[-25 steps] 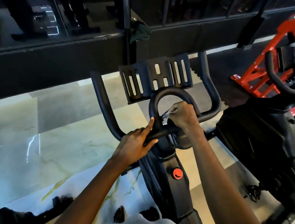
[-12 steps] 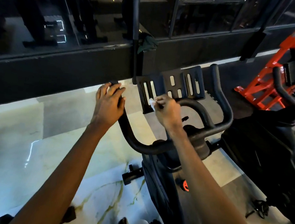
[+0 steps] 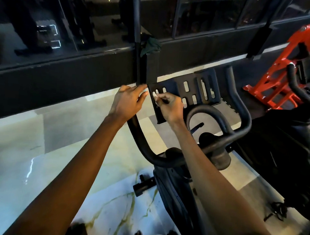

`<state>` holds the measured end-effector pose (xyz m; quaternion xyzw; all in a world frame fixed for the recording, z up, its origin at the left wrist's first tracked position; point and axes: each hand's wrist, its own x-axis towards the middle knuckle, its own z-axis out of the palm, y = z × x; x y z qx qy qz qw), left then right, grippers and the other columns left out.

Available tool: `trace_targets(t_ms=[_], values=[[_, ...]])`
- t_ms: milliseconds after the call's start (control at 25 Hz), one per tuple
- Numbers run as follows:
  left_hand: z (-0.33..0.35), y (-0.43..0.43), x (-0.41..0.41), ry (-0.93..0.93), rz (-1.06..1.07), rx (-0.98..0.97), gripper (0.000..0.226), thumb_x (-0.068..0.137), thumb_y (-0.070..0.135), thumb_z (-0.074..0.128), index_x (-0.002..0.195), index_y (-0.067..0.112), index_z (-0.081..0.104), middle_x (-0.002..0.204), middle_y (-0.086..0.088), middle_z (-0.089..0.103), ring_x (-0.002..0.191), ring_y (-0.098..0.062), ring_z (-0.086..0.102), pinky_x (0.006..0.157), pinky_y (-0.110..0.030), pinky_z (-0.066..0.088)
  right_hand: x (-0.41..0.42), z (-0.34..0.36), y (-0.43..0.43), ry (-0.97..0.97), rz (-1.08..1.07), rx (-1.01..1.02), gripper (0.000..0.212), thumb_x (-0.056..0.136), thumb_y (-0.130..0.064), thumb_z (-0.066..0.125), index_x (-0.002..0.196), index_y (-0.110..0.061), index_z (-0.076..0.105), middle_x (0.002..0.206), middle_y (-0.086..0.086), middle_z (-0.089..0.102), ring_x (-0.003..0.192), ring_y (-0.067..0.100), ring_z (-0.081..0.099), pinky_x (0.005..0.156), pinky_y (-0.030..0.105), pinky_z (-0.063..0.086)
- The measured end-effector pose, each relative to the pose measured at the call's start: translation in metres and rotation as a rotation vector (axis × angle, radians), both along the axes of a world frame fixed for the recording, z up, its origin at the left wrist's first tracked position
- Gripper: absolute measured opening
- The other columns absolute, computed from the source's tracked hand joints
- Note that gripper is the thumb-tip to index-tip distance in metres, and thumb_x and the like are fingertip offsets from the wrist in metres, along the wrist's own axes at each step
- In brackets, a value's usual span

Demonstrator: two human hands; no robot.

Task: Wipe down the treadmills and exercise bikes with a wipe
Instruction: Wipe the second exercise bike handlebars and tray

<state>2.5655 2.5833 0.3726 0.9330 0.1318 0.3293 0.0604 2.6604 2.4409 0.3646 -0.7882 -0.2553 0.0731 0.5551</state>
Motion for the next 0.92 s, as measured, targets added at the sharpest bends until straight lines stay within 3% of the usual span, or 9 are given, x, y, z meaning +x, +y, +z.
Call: trace_targets(t_ms=[160,240,360,480,600,720,840,920], values=[[-0.015,0.002,0.008,-0.061,0.027,0.043,0.043,0.103,0.037,0.052,0.14,0.016,0.057,0.112,-0.005,0.075,0.087,-0.019,0.072,0.084,-0.034,0.045,-0.009,-0.006,-0.036,-0.077,0.14,-0.209,0.008,0.09,-0.023,0.074,0.089,-0.015,0.077,0.084,-0.01,0.074,0.078,-0.007,0.066,0.079,0.016,0.053],[-0.017,0.003,0.009,-0.111,0.009,0.053,0.04,0.102,0.032,0.053,0.139,0.016,0.059,0.112,-0.003,0.075,0.084,-0.017,0.072,0.084,-0.034,0.045,-0.011,0.0,-0.045,-0.07,0.155,-0.273,0.011,0.09,-0.027,0.073,0.087,-0.017,0.077,0.082,-0.011,0.074,0.075,-0.01,0.064,0.076,0.013,0.052],[-0.018,0.004,0.008,-0.104,0.0,0.025,0.04,0.101,0.024,0.05,0.14,0.018,0.058,0.106,-0.001,0.076,0.079,-0.017,0.07,0.084,-0.034,0.044,-0.004,0.011,-0.024,0.005,0.028,-0.132,0.014,0.09,-0.032,0.073,0.09,-0.019,0.077,0.082,-0.012,0.073,0.079,-0.003,0.066,0.08,0.017,0.052],[-0.015,0.002,0.007,-0.067,0.019,0.015,0.041,0.102,0.026,0.048,0.142,0.021,0.056,0.093,-0.002,0.076,0.074,-0.017,0.067,0.086,-0.033,0.043,0.005,0.02,0.01,-0.091,-0.082,-0.021,0.009,0.091,-0.027,0.071,0.095,-0.02,0.076,0.09,-0.013,0.073,0.085,-0.003,0.066,0.085,0.017,0.053],[-0.015,0.001,0.006,-0.089,0.024,0.064,0.039,0.103,0.029,0.051,0.14,0.019,0.058,0.085,-0.003,0.075,0.073,-0.017,0.068,0.085,-0.033,0.044,0.003,0.014,0.018,-0.246,-0.03,-0.089,0.012,0.092,-0.011,0.067,0.098,-0.016,0.076,0.099,-0.005,0.074,0.09,0.003,0.066,0.088,0.022,0.054],[-0.014,-0.002,0.008,-0.079,0.058,0.097,0.04,0.104,0.033,0.049,0.139,0.018,0.057,0.095,-0.004,0.076,0.081,-0.018,0.07,0.086,-0.034,0.043,0.0,0.001,-0.003,-0.282,0.045,-0.23,0.014,0.09,-0.007,0.066,0.097,-0.014,0.076,0.102,-0.001,0.073,0.093,0.01,0.067,0.087,0.024,0.054],[-0.013,-0.006,0.012,-0.021,0.099,0.097,0.043,0.104,0.037,0.042,0.141,0.02,0.054,0.109,-0.005,0.075,0.089,-0.021,0.071,0.088,-0.036,0.041,-0.002,0.001,-0.023,-0.274,0.131,-0.371,0.01,0.089,-0.008,0.069,0.095,-0.012,0.077,0.096,0.001,0.076,0.089,0.01,0.069,0.083,0.023,0.055],[-0.012,-0.006,0.013,-0.002,0.11,0.096,0.043,0.105,0.038,0.039,0.143,0.022,0.052,0.114,-0.004,0.074,0.09,-0.021,0.07,0.088,-0.035,0.04,0.005,0.01,-0.018,-0.31,0.093,-0.361,0.008,0.092,-0.015,0.069,0.097,-0.013,0.075,0.094,0.002,0.074,0.084,0.009,0.069,0.078,0.025,0.058]])
